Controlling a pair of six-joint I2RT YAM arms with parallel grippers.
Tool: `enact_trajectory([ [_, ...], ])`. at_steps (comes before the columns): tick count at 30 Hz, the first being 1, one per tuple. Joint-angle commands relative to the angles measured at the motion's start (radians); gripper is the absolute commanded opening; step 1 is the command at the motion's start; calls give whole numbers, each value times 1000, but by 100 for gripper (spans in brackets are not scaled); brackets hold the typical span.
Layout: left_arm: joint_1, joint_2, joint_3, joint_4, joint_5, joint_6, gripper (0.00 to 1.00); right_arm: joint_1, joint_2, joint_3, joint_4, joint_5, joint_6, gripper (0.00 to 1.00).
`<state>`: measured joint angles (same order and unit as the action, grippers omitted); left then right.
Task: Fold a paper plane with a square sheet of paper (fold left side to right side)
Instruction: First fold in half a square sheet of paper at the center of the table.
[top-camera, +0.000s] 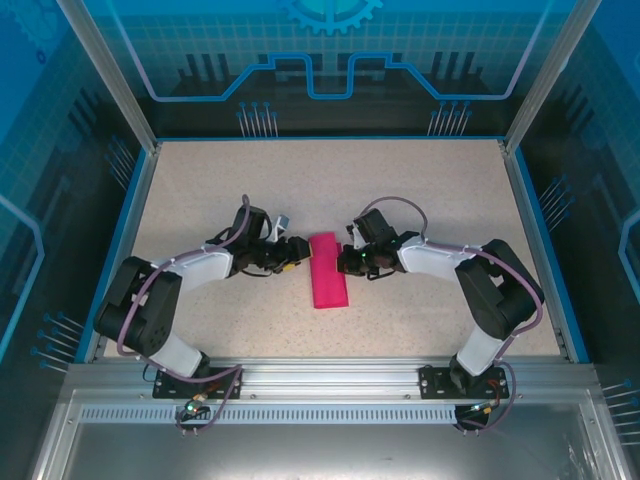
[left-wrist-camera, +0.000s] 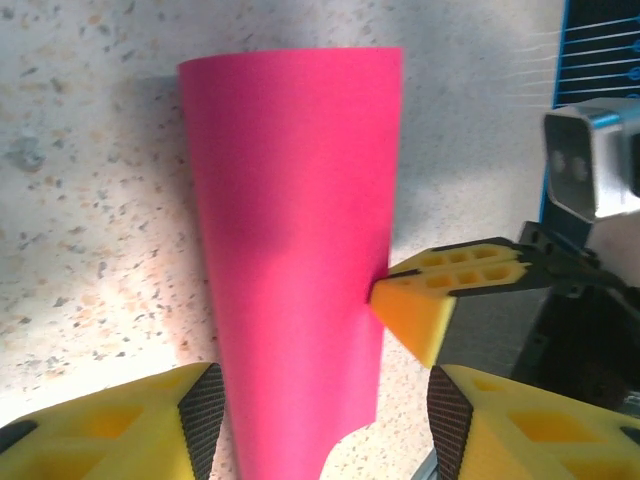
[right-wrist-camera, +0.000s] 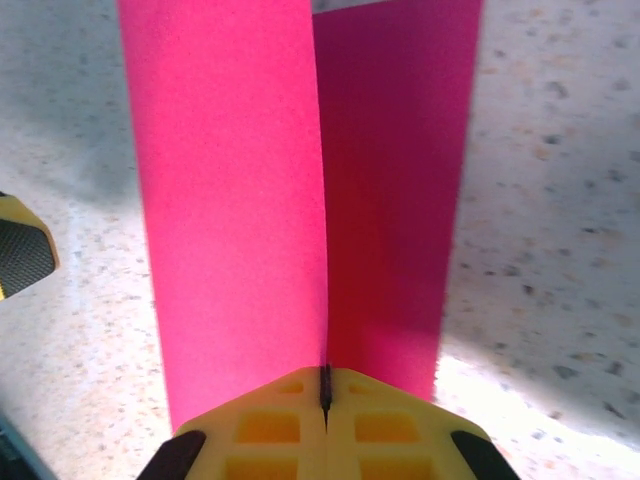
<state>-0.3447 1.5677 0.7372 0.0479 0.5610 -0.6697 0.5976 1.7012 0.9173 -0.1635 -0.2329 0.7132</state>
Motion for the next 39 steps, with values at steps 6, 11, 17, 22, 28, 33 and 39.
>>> enact_trajectory([
  [6, -72, 136, 57, -42, -45, 6, 60, 8, 36, 28, -67, 53, -29, 5],
  [11, -97, 180, 78, -33, -54, -5, 54, 8, 41, 25, -52, 35, -31, 7],
  [17, -120, 218, 116, -94, -116, 23, 43, 6, 12, 14, -54, 50, -34, 13],
  [22, -126, 234, 137, -144, -161, 51, 40, 0, -68, -8, -108, 146, -53, 27],
  [28, -132, 254, 153, -177, -168, 75, 40, -31, -194, -77, -153, 231, -66, 37],
  [33, -137, 263, 167, -206, -183, 97, 40, -58, -273, -130, -161, 236, -77, 39],
  [39, -140, 275, 180, -226, -188, 110, 41, -69, -308, -173, -135, 197, -75, 42],
])
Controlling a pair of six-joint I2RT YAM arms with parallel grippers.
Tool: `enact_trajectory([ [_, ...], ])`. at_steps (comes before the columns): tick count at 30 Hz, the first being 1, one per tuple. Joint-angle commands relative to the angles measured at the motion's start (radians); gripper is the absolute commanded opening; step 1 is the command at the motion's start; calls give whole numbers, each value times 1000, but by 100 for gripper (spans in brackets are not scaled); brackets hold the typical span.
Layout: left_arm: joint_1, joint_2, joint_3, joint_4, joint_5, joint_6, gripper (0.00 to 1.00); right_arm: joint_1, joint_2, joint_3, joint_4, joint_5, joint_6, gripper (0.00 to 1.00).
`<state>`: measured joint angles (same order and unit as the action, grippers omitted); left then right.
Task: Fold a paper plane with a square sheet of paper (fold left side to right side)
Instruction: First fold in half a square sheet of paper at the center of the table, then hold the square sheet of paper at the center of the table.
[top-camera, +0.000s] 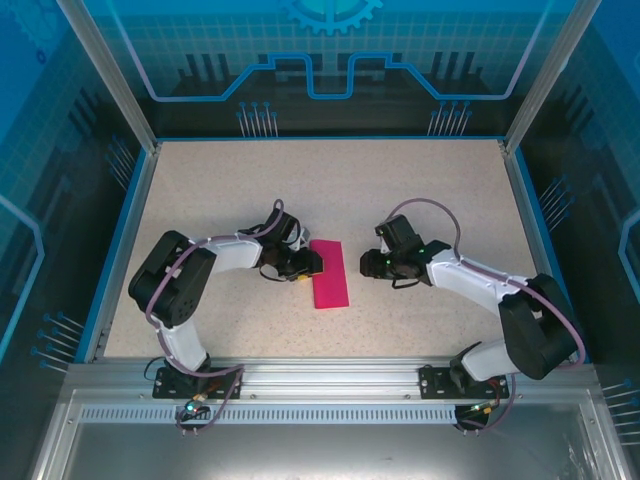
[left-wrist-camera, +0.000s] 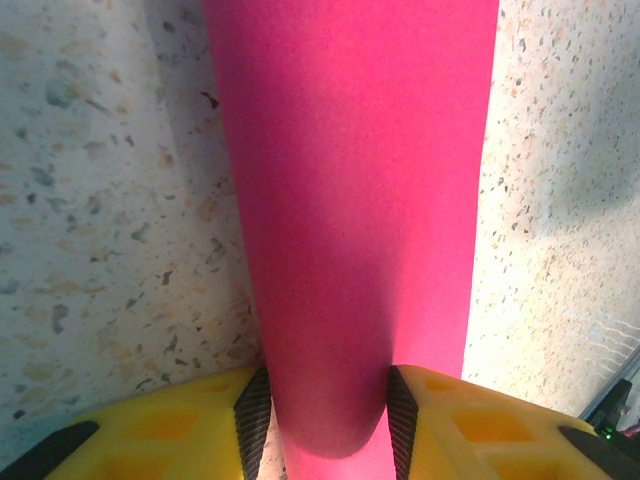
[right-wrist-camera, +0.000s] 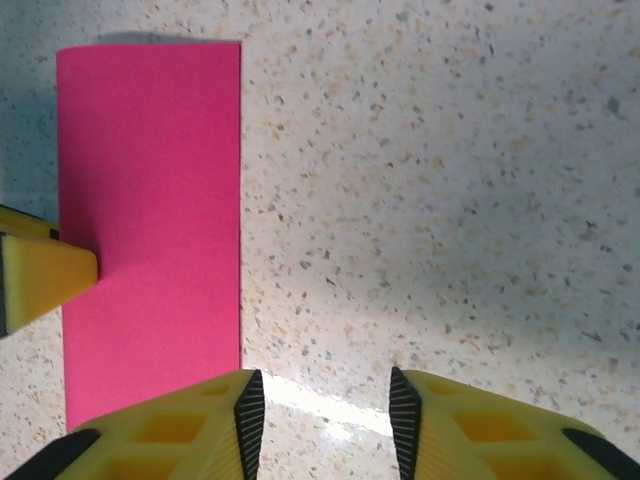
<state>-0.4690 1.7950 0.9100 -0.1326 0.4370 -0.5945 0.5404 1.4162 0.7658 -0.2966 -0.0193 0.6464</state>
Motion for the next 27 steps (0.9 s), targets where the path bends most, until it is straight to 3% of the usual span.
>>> enact_trajectory([
  [1, -15, 49, 9, -47, -66, 33, 40, -14, -25, -28, 10, -32, -3, 42],
  [10, -16, 55, 16, -56, -71, 35, 40, -13, 18, -48, 134, -173, 43, 42],
  [15, -18, 56, 16, -56, -75, 33, 40, 9, 101, -15, 195, -257, 68, 28],
  [19, -20, 56, 15, -56, -75, 31, 40, 41, 189, 51, 169, -263, 64, 21],
  [27, -21, 55, 15, -60, -76, 34, 40, 78, 311, 148, 119, -251, 51, 20],
])
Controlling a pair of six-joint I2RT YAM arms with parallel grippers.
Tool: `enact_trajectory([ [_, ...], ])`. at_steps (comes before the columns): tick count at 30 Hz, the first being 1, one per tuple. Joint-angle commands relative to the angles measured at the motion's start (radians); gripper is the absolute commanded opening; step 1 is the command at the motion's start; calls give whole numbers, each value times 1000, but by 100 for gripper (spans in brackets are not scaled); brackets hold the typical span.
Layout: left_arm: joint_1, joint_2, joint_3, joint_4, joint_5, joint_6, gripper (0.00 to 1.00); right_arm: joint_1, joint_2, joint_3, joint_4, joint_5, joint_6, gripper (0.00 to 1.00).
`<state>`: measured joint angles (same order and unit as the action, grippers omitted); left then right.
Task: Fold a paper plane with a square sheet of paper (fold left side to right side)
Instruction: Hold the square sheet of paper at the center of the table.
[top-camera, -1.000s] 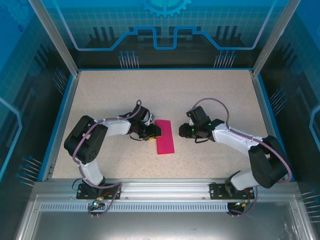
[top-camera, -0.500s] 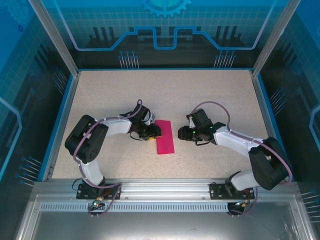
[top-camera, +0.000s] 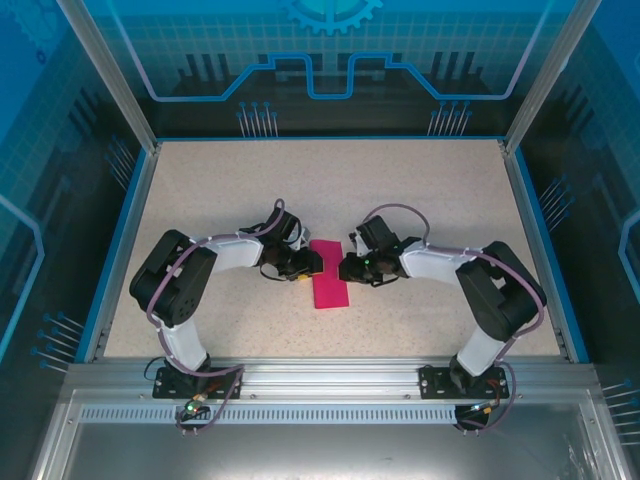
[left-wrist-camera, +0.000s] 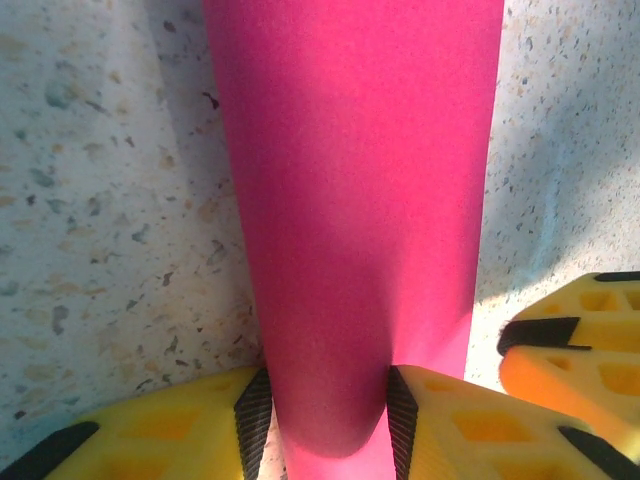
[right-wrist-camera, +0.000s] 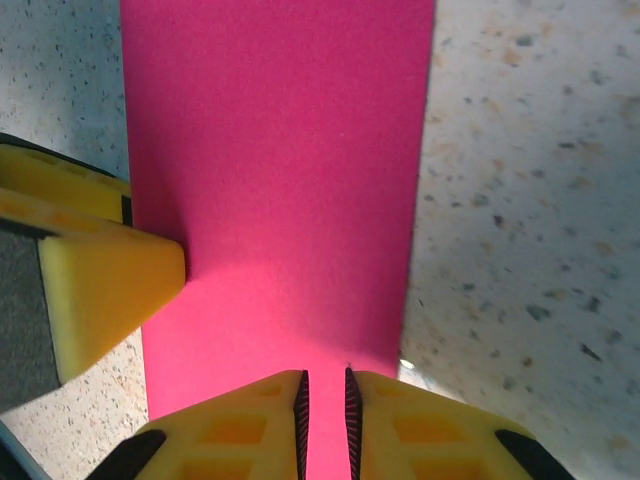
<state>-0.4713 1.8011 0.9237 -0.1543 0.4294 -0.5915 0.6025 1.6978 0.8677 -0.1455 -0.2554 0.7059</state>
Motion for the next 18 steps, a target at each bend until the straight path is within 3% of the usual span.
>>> enact_trajectory([
  [1, -19, 47, 2, -40, -70, 33, 40, 20, 42, 57, -47, -9, -14, 20],
  [13, -18, 26, 0, -41, -69, 33, 40, 25, 109, 94, -165, 53, -62, 20],
  [18, -18, -51, 12, -90, -104, 52, 45, 26, 132, 96, -191, 66, -74, 20],
])
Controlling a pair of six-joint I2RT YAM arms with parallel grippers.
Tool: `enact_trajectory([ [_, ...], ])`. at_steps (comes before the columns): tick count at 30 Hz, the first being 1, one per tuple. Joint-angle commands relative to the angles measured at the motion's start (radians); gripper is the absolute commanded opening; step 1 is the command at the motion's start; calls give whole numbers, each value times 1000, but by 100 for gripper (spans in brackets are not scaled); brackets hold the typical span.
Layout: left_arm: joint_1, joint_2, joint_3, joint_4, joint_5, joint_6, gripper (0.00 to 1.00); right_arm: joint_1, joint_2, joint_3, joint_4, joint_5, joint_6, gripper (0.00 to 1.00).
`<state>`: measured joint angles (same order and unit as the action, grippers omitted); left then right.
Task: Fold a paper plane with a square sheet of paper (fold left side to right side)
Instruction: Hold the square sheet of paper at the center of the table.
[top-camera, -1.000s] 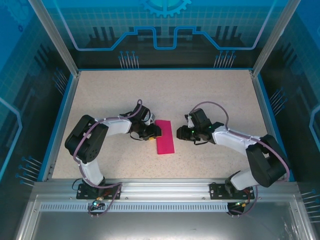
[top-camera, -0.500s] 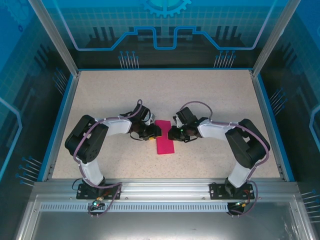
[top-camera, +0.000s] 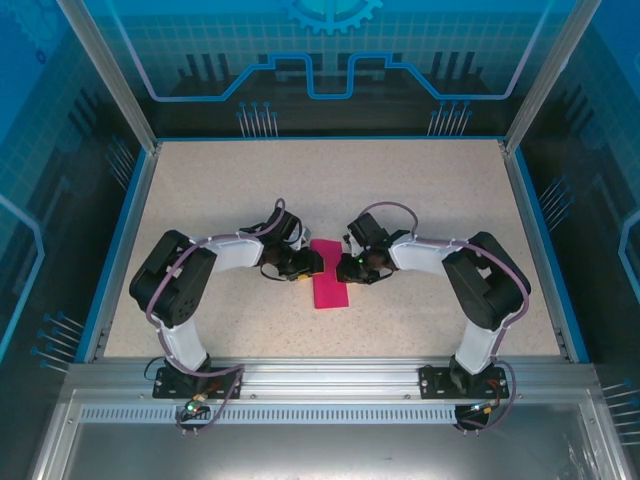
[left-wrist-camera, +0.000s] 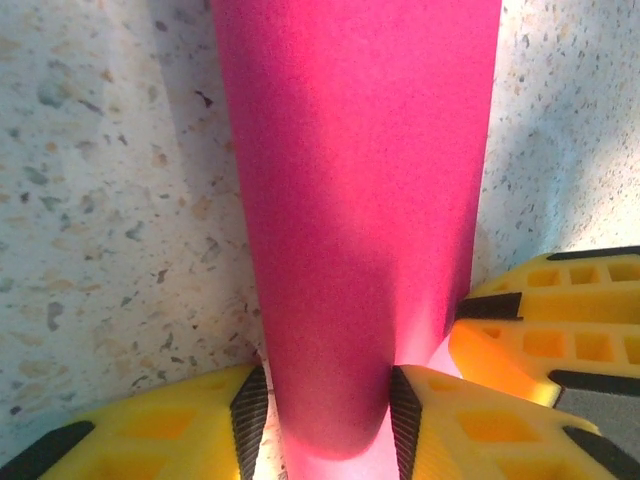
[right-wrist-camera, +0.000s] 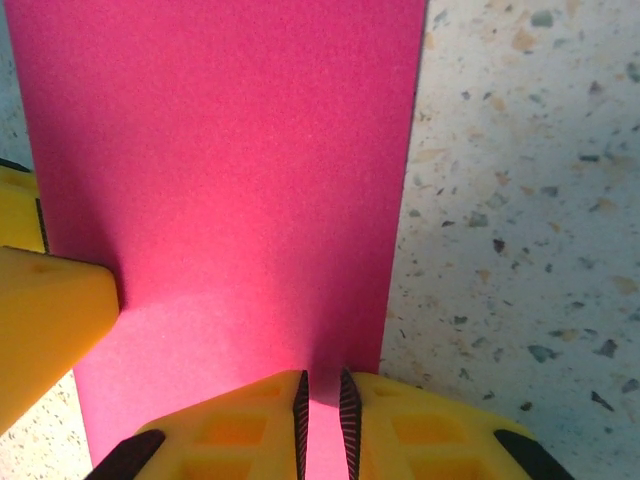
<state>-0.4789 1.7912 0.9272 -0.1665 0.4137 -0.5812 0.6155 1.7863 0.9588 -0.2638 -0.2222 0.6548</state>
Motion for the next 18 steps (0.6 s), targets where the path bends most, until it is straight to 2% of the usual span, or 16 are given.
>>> enact_trajectory([
  [1, -10, -63, 12, -96, -105, 48, 47, 13, 46, 5, -76, 35, -24, 20],
  [4, -10, -160, 16, -147, -157, 63, 54, 13, 51, 8, -85, 39, -27, 20],
  [7, -10, -258, 7, -154, -156, 73, 54, 13, 54, 8, -87, 40, -29, 20],
  [10, -10, -303, -13, -98, -45, 77, 37, 13, 58, 9, -87, 38, -29, 20],
  [12, -12, -289, -22, -43, 60, 66, 28, 15, 59, 9, -89, 41, -27, 20],
  [15, -17, -235, -26, 37, 157, 36, 23, 14, 60, 11, -93, 42, -29, 20],
  [18, -29, -170, -9, 57, 177, 34, 23, 15, 61, 12, -96, 42, -29, 20],
])
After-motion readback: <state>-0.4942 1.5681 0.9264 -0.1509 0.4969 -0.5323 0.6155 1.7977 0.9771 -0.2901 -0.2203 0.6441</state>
